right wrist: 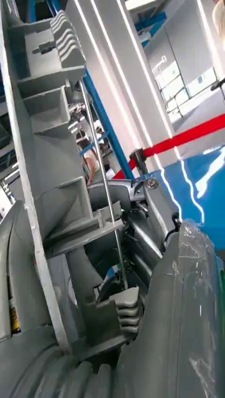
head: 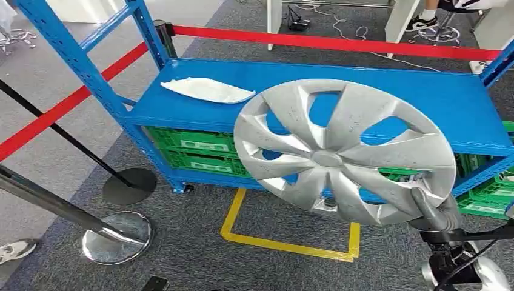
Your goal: Take the parts from the cabinet and place them on the table.
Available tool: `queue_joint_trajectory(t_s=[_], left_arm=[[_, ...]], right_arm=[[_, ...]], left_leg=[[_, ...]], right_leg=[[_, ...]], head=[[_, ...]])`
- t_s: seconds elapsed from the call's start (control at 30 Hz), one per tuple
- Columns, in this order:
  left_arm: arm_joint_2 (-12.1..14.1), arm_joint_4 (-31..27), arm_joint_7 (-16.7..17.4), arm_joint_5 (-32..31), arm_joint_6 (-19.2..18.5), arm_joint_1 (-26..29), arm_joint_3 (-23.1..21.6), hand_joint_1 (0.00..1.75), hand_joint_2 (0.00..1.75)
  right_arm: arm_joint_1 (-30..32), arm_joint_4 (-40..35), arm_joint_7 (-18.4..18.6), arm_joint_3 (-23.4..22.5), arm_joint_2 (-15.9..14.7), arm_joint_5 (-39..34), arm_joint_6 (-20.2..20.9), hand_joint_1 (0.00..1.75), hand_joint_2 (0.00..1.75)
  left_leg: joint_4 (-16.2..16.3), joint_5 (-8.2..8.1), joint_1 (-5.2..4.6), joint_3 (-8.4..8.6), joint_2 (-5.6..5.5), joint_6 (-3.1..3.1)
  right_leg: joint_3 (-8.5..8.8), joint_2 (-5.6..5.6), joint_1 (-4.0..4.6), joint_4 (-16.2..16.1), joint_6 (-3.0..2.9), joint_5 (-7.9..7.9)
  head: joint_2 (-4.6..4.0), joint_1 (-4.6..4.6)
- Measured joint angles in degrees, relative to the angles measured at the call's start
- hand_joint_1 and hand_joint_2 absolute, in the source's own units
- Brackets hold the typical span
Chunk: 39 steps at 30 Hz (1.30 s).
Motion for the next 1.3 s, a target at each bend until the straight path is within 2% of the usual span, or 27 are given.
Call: queue_joint_trajectory(t_s=[0.03, 0.07, 0.1, 0.13, 0.2, 0.23, 0.3, 0.37, 0.4, 0.47, 0.53, 0.57, 0.6, 0.63, 0.73, 0.8, 0.87, 0.9, 0.93, 1.0, 1.07, 1.1, 1.13, 1.17, 1.23, 1.27, 1.3], left_arm=[[0.0, 0.0, 0.11, 0.04, 0.0, -0.09, 0.0, 0.0, 1.75], [0.08, 0.0, 0.22, 0.11, 0.0, -0.24, 0.02, 0.0, 1.75], [0.22, 0.0, 0.22, 0.11, -0.04, -0.43, 0.04, 0.0, 1.75], [0.04, 0.0, 0.22, 0.17, -0.09, -0.6, 0.09, 0.0, 1.75], [-0.04, 0.02, 0.24, 0.17, -0.2, -0.55, 0.15, 0.0, 1.75], [-0.26, 0.04, 0.37, 0.2, -0.04, -0.5, 0.2, 0.0, 1.75], [-0.54, 0.04, 0.83, 0.17, 0.42, -0.55, 0.35, 0.0, 1.75], [-0.96, 0.04, 1.18, 0.06, 0.68, -0.59, 0.35, 0.0, 1.75], [-1.03, 0.04, 1.25, 0.04, 0.72, -0.62, 0.35, 0.0, 1.75], [-1.05, 0.04, 1.33, 0.02, 0.72, -0.64, 0.37, 0.0, 1.75], [-1.07, 0.04, 1.33, -0.18, 0.7, -0.7, 0.37, 0.0, 1.75], [-0.94, 0.02, 1.35, -0.42, 0.7, -0.79, 0.39, 0.0, 1.75], [-0.85, 0.02, 1.38, -0.44, 0.7, -0.88, 0.39, 0.0, 1.75], [-0.83, 0.02, 1.42, -0.55, 0.7, -0.92, 0.39, 0.0, 1.75], [-0.7, 0.02, 1.79, -0.61, 1.05, -0.73, 0.39, 0.0, 1.75], [-0.68, 0.02, 2.08, -0.63, 1.29, -0.78, 0.39, 0.0, 1.75], [-0.66, 0.02, 2.16, -0.74, 1.55, -1.01, 0.39, 0.0, 1.75], [-0.66, 0.02, 2.16, -0.79, 1.57, -1.13, 0.39, 0.0, 1.75], [-0.63, 0.02, 2.16, -0.79, 1.62, -1.23, 0.39, 0.0, 1.75], [-0.61, 0.02, 1.97, -0.79, 1.68, -1.37, 0.39, 0.0, 1.75], [-0.59, 0.02, 1.57, -0.79, 1.68, -1.76, 0.39, 0.0, 1.75], [-0.46, 0.0, 1.42, -0.77, 1.68, -2.1, 0.39, 0.0, 1.75], [-0.48, 0.0, 1.24, -0.77, 1.7, -2.41, 0.39, 0.0, 1.75], [-0.48, 0.02, 1.16, -0.77, 1.71, -2.65, 0.39, 0.0, 1.75], [-0.42, 0.02, 1.11, -0.77, 1.77, -2.71, 0.39, 0.0, 1.75], [-0.44, 0.02, 1.11, -0.77, 1.79, -2.64, 0.42, 0.0, 1.75], [-0.39, 0.02, 1.11, -0.77, 1.81, -2.65, 0.44, 0.0, 1.75]], right_arm=[[-0.2, 0.17, -0.04, 0.04, -0.35, -0.48, 0.09, 1.75, 1.75], [-0.33, 0.37, -0.15, 0.04, -0.61, -0.94, 0.13, 1.75, 1.75], [-0.46, 0.5, -0.37, 0.04, -0.79, -1.29, 0.15, 1.75, 1.75], [-0.58, 0.74, -0.5, 0.04, -1.22, -1.55, 0.18, 1.75, 1.75], [-0.43, 1.05, -0.61, 0.11, -1.59, -1.92, 0.24, 1.75, 1.75], [-0.17, 1.07, -0.66, 0.11, -2.03, -2.16, 0.37, 1.75, 1.75], [0.03, 1.31, -0.87, 0.07, -2.95, -2.62, 0.7, 1.75, 1.75], [0.2, 1.31, -1.09, 0.04, -3.54, -3.01, 0.74, 1.75, 1.75], [0.39, 1.31, -1.31, -0.04, -3.71, -3.21, 0.72, 1.75, 1.75], [0.92, 1.31, -1.62, -0.31, -4.24, -3.39, 0.72, 1.75, 1.75], [1.2, 1.31, -1.97, -0.57, -4.52, -3.36, 0.7, 1.75, 1.75], [1.18, 1.31, -2.14, -0.7, -4.57, -3.36, 0.7, 1.75, 1.75], [1.12, 1.2, -2.16, -0.79, -4.57, -3.34, 0.7, 1.75, 1.75], [1.3, 1.0, -2.21, -1.12, -4.61, -3.34, 0.72, 1.75, 1.75], [2.1, 0.98, -2.45, -1.68, -4.61, -3.41, 0.85, 1.75, 1.75], [2.15, 0.78, -2.62, -1.92, -4.61, -3.32, 0.96, 1.75, 1.75], [2.16, 0.52, -3.04, -2.3, -4.61, -3.17, 1.33, 1.75, 1.75], [2.12, 0.5, -3.17, -2.51, -4.59, -3.1, 1.49, 1.75, 1.75], [2.08, 0.52, -3.26, -2.56, -4.59, -3.01, 1.55, 1.75, 1.75], [2.06, 0.5, -3.32, -2.62, -4.59, -2.64, 1.62, 1.75, 1.75], [1.92, 0.48, -3.37, -2.84, -4.59, -2.47, 1.88, 1.75, 1.75], [1.84, 0.44, -3.39, -2.86, -4.57, -2.4, 1.97, 1.75, 1.75], [1.74, 0.35, -3.41, -2.95, -4.57, -2.34, 2.01, 1.75, 1.75], [1.6, 0.35, -3.45, -2.93, -4.57, -2.27, 2.12, 1.75, 1.75], [1.58, 0.35, -3.48, -2.91, -4.48, -2.23, 2.27, 1.75, 1.75], [1.7, 0.35, -3.48, -2.93, -4.46, -2.21, 2.38, 1.75, 1.75], [1.79, 0.35, -3.46, -2.95, -4.44, -2.18, 2.45, 1.75, 1.75]], left_leg=[[-5.1, 1.33, -0.34, 3.53, -0.03, 0.84], [-10.38, 1.24, -0.9, 7.28, -0.11, 1.93], [-13.88, 0.37, -0.99, 9.2, 0.11, 2.5], [-14.34, 0.49, -1.1, 8.94, -0.08, 1.92], [-14.69, 1.48, -1.37, 8.43, -0.1, 2.27], [-15.79, 2.54, -0.8, 8.23, 0.09, 2.39], [-15.85, 3.59, -0.61, 7.22, 0.23, 2.82], [-15.78, 4.72, -0.59, 5.9, 0.29, 2.7], [-15.69, 5.23, -0.56, 5.19, 0.32, 2.62], [-15.41, 6.19, -0.36, 3.8, 0.34, 2.27], [-14.54, 6.93, 0.17, 2.08, 0.34, 1.61], [-13.66, 7.21, 0.06, 1.24, 0.3, 1.16], [-13.09, 7.36, -0.13, 0.36, 0.33, 0.83], [-12.77, 7.86, -0.24, -0.03, 0.29, 0.52], [-12.4, 8.85, -0.31, -1.1, 0.15, 0.1], [-9.36, 4.27, -0.09, -2.42, 0.24, -0.77], [0.36, -2.76, -0.03, -4.94, 0.27, -1.2], [4.42, -4.58, -0.02, -5.78, 0.27, -1.14], [6.96, -4.85, -0.04, -5.85, 0.27, -0.91], [4.5, -1.56, -0.18, -2.85, 0.26, -0.05], [-4.51, 1.47, -0.75, 3.58, 0.17, 1.5], [-9.55, 0.19, -1.2, 7.38, 0.11, 2.17], [-13.25, -0.56, -1.11, 9.19, 0.21, 2.13], [-13.08, -0.13, -1.28, 8.59, 0.08, 1.64], [-13.44, 0.94, -1.4, 7.95, 0.1, 1.88], [-13.85, 1.79, -0.91, 7.5, 0.29, 2.12], [-13.84, 2.38, -0.92, 6.8, 0.31, 2.48]], right_leg=[[-0.46, 0.02, 0.14, 0.0, -0.01, 0.47], [-0.74, -0.01, -0.03, 0.0, -0.04, 0.9], [-1.13, -0.12, 0.4, 0.02, 0.31, 1.29], [-1.41, -0.26, 0.08, -0.07, 0.68, 2.03], [-1.59, -0.24, -0.28, -0.88, 1.39, 3.19], [-1.95, -0.16, -0.04, -0.97, 1.76, 3.24], [-3.74, -0.03, -0.18, 2.99, 2.16, -2.23], [-6.16, -0.04, -0.41, 12.99, 2.77, -8.51], [-6.76, -0.04, -0.49, 16.59, 3.04, -9.62], [-4.66, -0.06, -0.84, 16.86, 3.6, -6.94], [1.23, -0.12, -1.37, 9.32, 4.54, -3.02], [4.87, -0.08, -1.86, 3.59, 5.47, -3.91], [7.59, 0.18, -1.34, -0.07, 5.43, -5.82], [7.25, 0.17, -1.53, -0.38, 4.15, -6.36], [5.36, 0.11, -1.57, 1.06, 3.21, -5.67], [4.2, 0.12, -1.62, 1.13, 1.79, -4.75], [2.9, 0.11, -1.48, 1.17, 1.27, -3.62], [2.32, 0.03, -1.33, 1.22, 1.07, -3.15], [1.65, -0.04, -1.1, 1.28, 0.86, -2.66], [0.26, -0.05, -0.57, 1.29, 0.66, -1.56], [-0.95, 0.09, -0.2, 1.29, 0.69, -0.49], [-1.34, 0.07, -0.08, 1.3, 0.93, -0.07], [-1.58, -0.02, 0.08, 1.38, 1.16, 0.4], [-1.69, -0.17, -0.1, 1.0, 1.44, 1.16], [-2.03, -0.17, -0.27, 0.45, 1.95, 2.45], [-2.52, -0.11, -0.26, 0.82, 2.24, 1.72], [-3.37, -0.09, -0.22, 2.18, 2.53, -1.09]], head=[[0.0, 0.02], [0.0, 0.02], [0.0, 0.09], [0.0, 0.07], [0.0, 0.0], [0.0, -0.02], [0.0, 0.26], [0.0, 0.2], [0.0, 0.33], [0.0, 0.28], [0.0, 0.26], [0.0, 0.33], [0.0, 0.59], [0.0, 0.37], [0.0, 0.48], [-0.02, 0.28], [0.0, 0.22], [-0.02, 0.2], [0.0, 0.2], [0.0, 0.24], [0.0, 0.22], [0.0, 0.28], [-0.02, 0.24], [0.0, 0.39], [0.0, 0.07], [0.0, -0.02], [0.0, 0.26]])
